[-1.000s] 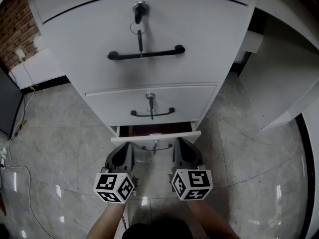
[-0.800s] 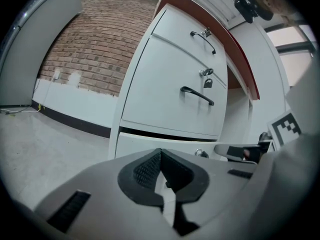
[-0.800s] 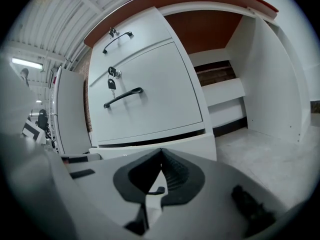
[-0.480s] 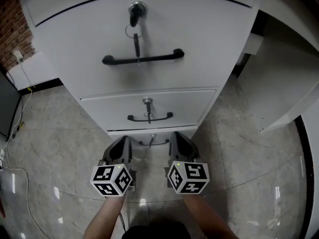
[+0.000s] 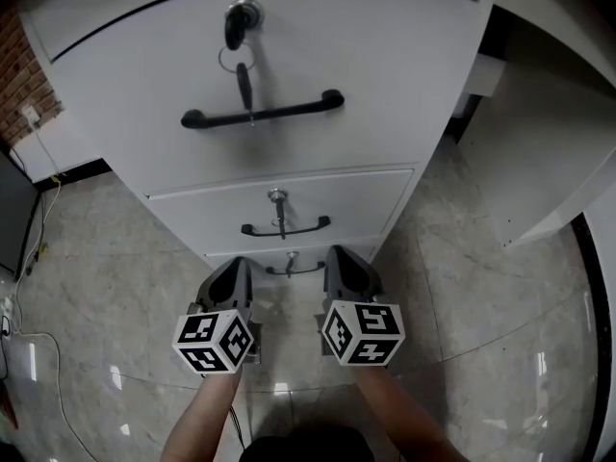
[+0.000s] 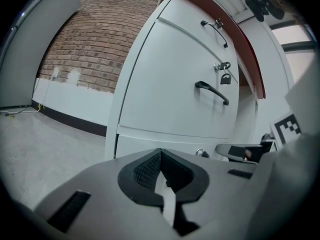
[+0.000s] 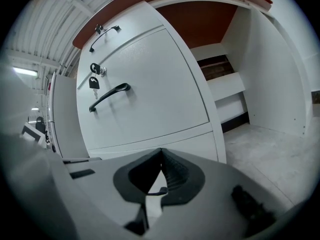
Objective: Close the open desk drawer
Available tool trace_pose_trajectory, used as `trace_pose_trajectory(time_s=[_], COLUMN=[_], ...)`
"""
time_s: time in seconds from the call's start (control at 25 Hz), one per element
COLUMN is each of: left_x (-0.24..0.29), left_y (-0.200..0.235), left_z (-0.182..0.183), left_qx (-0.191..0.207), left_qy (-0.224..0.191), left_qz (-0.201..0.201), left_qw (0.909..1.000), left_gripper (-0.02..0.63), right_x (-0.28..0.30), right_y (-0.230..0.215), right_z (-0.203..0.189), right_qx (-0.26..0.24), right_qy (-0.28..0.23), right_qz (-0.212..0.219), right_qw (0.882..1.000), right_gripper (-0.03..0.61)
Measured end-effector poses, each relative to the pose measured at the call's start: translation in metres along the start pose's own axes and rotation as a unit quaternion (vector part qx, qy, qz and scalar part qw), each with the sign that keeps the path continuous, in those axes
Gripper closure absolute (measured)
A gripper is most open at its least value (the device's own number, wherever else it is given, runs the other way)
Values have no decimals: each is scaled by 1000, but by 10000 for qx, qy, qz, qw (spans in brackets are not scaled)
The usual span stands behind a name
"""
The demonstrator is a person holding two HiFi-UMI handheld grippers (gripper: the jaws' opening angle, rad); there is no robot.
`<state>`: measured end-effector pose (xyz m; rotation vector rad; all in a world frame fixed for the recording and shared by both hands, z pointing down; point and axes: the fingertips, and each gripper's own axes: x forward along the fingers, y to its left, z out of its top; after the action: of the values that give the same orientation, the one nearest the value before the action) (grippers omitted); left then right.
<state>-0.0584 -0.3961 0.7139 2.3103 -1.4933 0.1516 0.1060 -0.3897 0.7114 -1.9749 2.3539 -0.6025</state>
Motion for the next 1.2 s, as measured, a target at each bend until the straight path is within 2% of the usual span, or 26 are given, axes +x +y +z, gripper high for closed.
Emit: trace_pose_trajectory(time_s=[0.12,0.32,0.44,0.64,1.0,1.2], left_x=[0,-1,-1,-10,-36,-51], left_y=[0,-1,-11,-37,-52,-56], left_z=[-1,-1,-8,-24,-54,-62], left_qx=[48,14,85,420,332,473], left_qy=[-2,-23,97,116,236,275], left_qz=[22,25,-153,-466,-615,-694], left_qw=[10000,10000,9998,9980,9973,9961], left_gripper=[605,604,604,604,604,604], right_x=[0,-1,-7,-26,-56,-73], right_y=[0,0,0,-1,2,9], right_z=[-1,-1,-4,-16,-32,-37], right_qx=[-86,196,128,-41,-211,173], right_qy=[-3,-55,-64,-65,42,-73], right_qz=[-1,170,171,212,187,379], right_qw=[10000,9996,9998,9997,9996,9991], right_gripper=[568,568,566,566,568,568])
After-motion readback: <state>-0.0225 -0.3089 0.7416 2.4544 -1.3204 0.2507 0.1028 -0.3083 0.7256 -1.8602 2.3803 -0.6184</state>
